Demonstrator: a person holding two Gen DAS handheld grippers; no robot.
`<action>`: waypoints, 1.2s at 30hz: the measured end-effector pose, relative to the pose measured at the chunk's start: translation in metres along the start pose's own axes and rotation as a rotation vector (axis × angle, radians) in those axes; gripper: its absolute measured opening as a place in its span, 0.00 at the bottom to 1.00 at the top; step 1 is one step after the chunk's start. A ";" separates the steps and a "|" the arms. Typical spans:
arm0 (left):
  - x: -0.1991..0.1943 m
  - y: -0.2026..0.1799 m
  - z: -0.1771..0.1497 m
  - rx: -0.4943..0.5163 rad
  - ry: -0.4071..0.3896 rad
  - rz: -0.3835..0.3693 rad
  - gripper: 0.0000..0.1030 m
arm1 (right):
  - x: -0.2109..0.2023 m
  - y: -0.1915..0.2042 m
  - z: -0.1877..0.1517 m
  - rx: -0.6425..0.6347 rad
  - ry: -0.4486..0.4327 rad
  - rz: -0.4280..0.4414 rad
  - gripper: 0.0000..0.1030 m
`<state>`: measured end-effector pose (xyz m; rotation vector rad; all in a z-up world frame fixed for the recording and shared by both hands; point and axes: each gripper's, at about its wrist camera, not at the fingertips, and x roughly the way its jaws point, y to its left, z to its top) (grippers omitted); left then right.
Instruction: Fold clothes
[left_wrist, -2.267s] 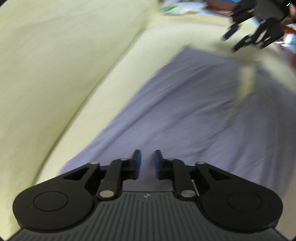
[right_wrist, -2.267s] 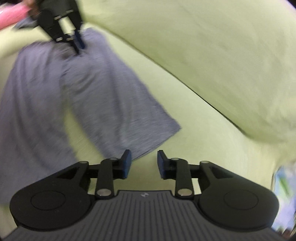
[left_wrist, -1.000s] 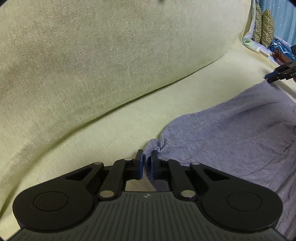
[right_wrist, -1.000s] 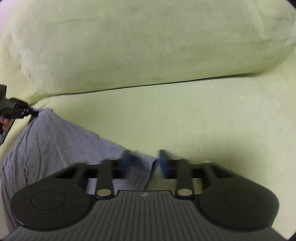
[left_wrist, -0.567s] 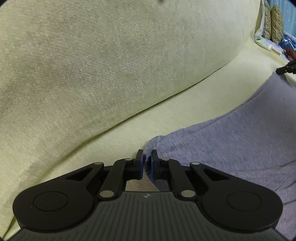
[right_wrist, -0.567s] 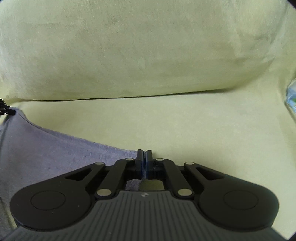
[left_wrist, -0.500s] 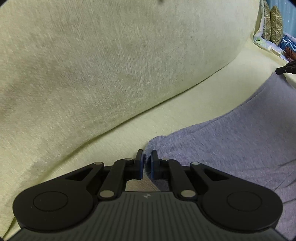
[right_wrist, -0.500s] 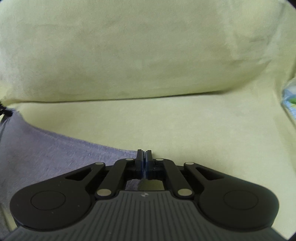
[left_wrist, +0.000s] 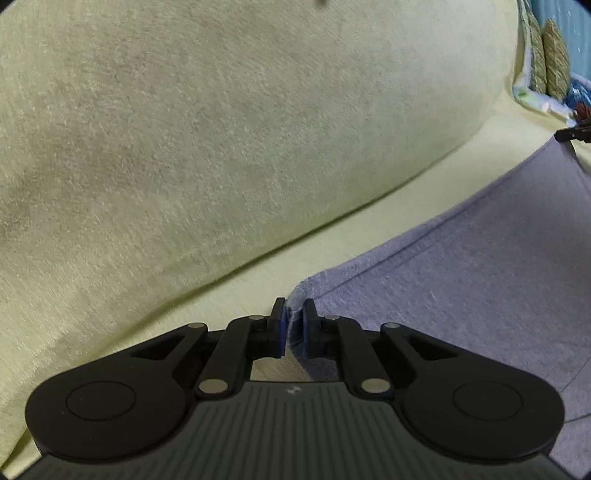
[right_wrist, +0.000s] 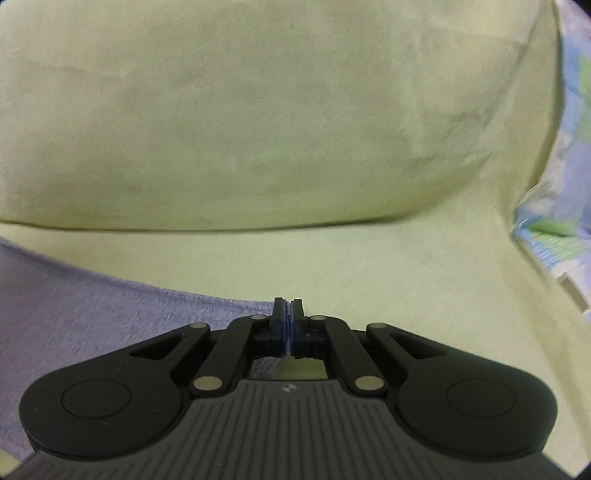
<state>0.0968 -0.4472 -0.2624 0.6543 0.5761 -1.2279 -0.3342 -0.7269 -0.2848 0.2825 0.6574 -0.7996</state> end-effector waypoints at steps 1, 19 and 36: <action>0.001 -0.001 0.000 0.005 0.005 0.003 0.08 | 0.003 0.001 0.000 0.002 0.006 -0.002 0.00; -0.114 0.003 -0.082 -0.139 0.112 0.002 0.55 | -0.128 0.021 -0.027 -0.024 0.067 0.084 0.24; -0.182 -0.071 -0.128 0.129 0.125 -0.177 0.46 | -0.290 0.172 -0.172 -0.936 0.165 0.177 0.24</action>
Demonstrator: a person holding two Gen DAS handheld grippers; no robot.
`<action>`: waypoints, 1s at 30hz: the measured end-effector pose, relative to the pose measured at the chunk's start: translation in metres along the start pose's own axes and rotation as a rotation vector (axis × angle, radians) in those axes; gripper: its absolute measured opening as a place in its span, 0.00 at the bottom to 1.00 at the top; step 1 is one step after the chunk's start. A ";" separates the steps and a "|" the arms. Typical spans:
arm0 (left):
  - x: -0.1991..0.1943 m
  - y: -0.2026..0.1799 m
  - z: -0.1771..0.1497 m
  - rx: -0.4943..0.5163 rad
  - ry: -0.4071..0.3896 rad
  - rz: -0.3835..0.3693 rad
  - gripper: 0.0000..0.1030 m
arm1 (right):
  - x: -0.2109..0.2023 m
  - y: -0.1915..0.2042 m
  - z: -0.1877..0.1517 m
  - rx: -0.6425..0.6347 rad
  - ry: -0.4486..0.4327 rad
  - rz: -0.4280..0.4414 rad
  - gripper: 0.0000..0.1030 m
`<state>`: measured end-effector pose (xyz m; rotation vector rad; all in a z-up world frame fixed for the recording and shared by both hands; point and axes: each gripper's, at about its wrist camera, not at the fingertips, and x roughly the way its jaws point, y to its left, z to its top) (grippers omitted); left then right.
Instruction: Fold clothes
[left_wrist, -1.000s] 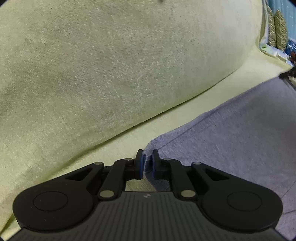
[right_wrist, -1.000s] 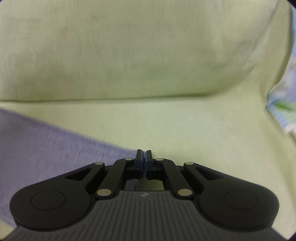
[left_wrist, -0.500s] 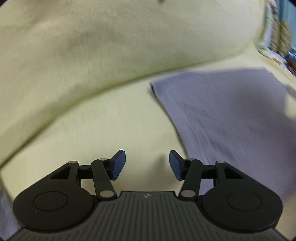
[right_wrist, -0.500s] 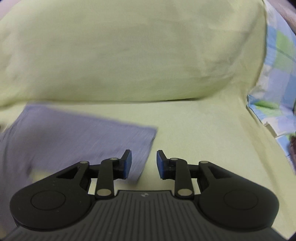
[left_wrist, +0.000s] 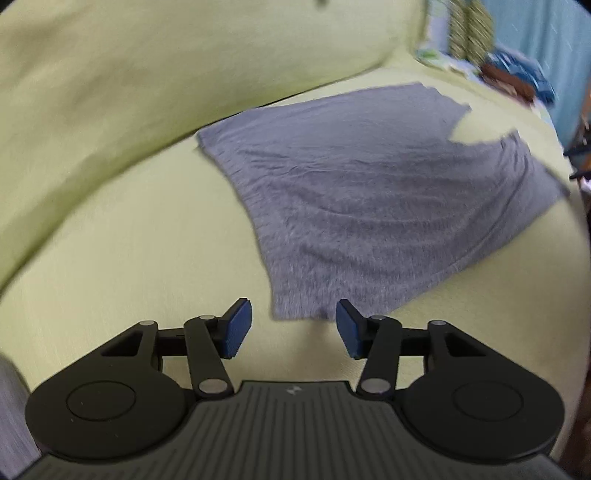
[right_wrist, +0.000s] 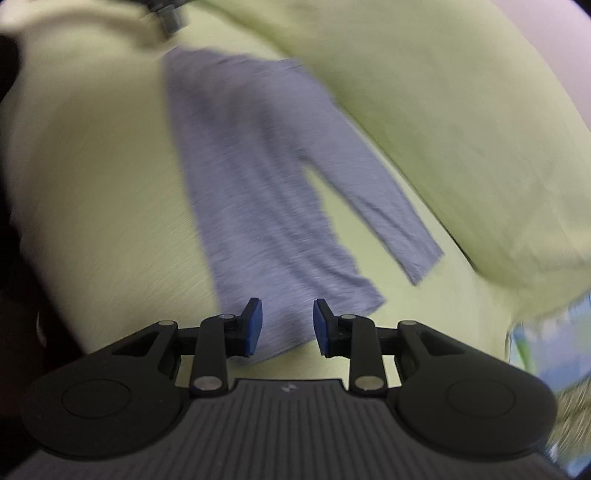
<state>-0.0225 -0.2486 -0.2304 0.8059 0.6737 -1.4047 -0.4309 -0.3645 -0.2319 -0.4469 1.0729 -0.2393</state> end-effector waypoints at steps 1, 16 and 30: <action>0.002 -0.004 0.002 0.046 0.010 -0.003 0.42 | -0.001 0.004 -0.001 -0.011 0.006 0.004 0.24; 0.025 -0.045 0.009 0.356 0.091 -0.066 0.36 | 0.012 -0.007 -0.005 0.091 0.036 0.142 0.16; 0.024 -0.048 0.008 0.379 0.117 -0.070 0.13 | 0.008 -0.005 -0.001 0.055 0.047 0.160 0.00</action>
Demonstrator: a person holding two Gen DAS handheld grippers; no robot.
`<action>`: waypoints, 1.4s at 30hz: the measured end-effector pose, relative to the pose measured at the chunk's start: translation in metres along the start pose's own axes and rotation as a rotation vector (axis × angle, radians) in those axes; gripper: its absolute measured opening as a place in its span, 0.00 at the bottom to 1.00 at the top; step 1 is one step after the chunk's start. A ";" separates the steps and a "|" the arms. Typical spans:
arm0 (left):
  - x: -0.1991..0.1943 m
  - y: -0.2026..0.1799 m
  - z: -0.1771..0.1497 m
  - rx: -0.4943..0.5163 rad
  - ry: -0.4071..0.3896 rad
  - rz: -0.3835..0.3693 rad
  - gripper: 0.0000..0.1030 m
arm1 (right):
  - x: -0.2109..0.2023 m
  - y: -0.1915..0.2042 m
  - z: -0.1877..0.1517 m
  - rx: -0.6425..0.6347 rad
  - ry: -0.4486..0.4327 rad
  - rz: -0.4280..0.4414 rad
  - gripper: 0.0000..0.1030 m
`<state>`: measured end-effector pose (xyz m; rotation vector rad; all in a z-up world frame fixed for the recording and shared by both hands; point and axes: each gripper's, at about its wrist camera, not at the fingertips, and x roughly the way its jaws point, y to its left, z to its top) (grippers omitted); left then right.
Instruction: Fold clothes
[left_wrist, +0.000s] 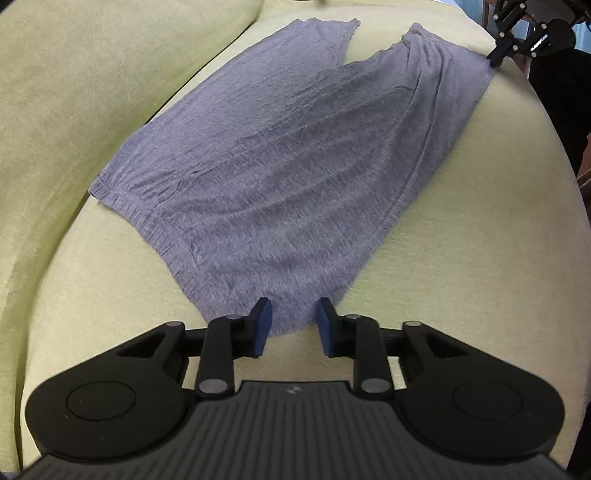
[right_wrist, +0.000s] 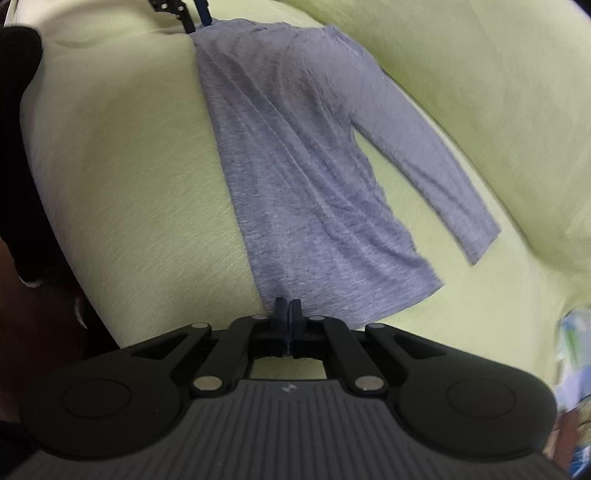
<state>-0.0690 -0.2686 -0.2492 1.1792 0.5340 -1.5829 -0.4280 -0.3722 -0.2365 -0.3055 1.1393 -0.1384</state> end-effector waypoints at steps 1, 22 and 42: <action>0.000 0.000 -0.001 0.001 0.005 -0.001 0.08 | -0.004 0.003 -0.001 -0.014 -0.003 -0.004 0.00; -0.012 0.010 0.003 -0.081 -0.024 0.029 0.07 | -0.013 0.033 -0.003 -0.134 0.058 0.193 0.00; -0.004 0.000 0.025 -0.018 -0.026 0.010 0.28 | -0.018 -0.017 0.024 0.102 -0.079 0.126 0.21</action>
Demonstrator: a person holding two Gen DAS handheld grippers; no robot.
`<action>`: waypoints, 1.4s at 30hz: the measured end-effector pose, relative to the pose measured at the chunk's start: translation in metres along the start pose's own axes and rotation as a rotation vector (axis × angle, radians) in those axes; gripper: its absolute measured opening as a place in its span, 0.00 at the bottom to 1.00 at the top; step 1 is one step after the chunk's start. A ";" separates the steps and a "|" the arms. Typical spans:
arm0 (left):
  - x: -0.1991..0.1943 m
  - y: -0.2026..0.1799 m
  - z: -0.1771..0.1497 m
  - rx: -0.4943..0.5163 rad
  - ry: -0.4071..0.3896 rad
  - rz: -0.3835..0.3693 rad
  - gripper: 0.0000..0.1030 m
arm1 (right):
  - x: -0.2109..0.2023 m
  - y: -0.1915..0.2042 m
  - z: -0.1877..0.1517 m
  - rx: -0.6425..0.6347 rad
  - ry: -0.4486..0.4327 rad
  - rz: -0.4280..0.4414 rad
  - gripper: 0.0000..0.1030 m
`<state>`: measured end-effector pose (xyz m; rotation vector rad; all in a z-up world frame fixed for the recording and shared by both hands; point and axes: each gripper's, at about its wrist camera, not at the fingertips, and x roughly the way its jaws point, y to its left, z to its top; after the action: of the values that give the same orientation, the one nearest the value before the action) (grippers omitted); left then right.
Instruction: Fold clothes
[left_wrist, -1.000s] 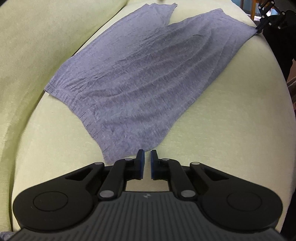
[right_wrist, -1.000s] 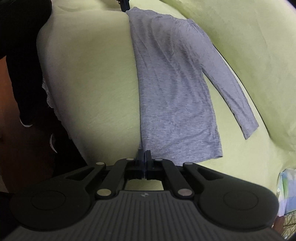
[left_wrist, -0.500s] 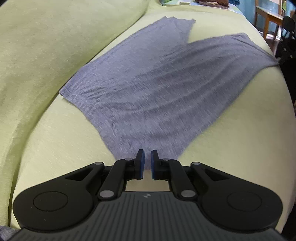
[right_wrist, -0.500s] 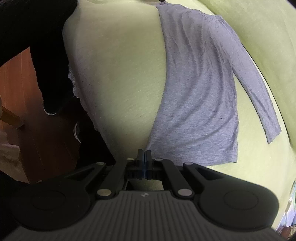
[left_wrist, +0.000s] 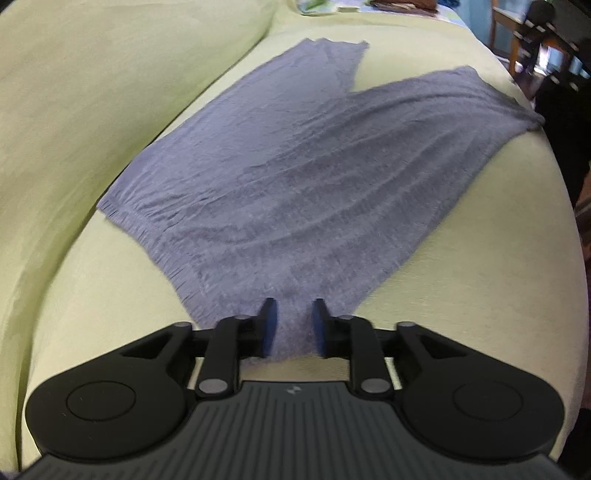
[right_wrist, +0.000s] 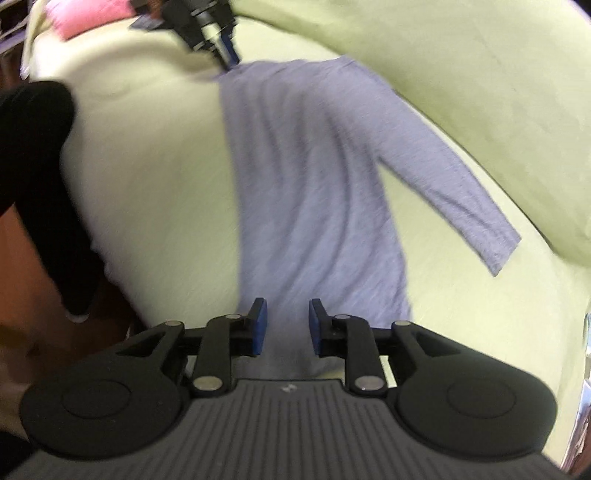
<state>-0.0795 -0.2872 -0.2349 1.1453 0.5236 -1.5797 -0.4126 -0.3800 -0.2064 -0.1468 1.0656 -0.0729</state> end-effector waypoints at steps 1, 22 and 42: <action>0.002 0.000 -0.001 0.006 0.010 -0.002 0.28 | 0.005 0.000 0.006 -0.009 -0.006 -0.001 0.22; 0.022 0.034 -0.014 -0.235 0.043 0.104 0.22 | 0.070 -0.029 0.040 0.296 -0.008 -0.024 0.29; -0.002 0.021 -0.011 -0.498 -0.028 0.138 0.28 | 0.044 -0.015 0.011 0.571 -0.027 -0.001 0.31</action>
<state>-0.0557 -0.2851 -0.2336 0.7612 0.7525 -1.2494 -0.3816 -0.3997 -0.2367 0.3667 0.9810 -0.3704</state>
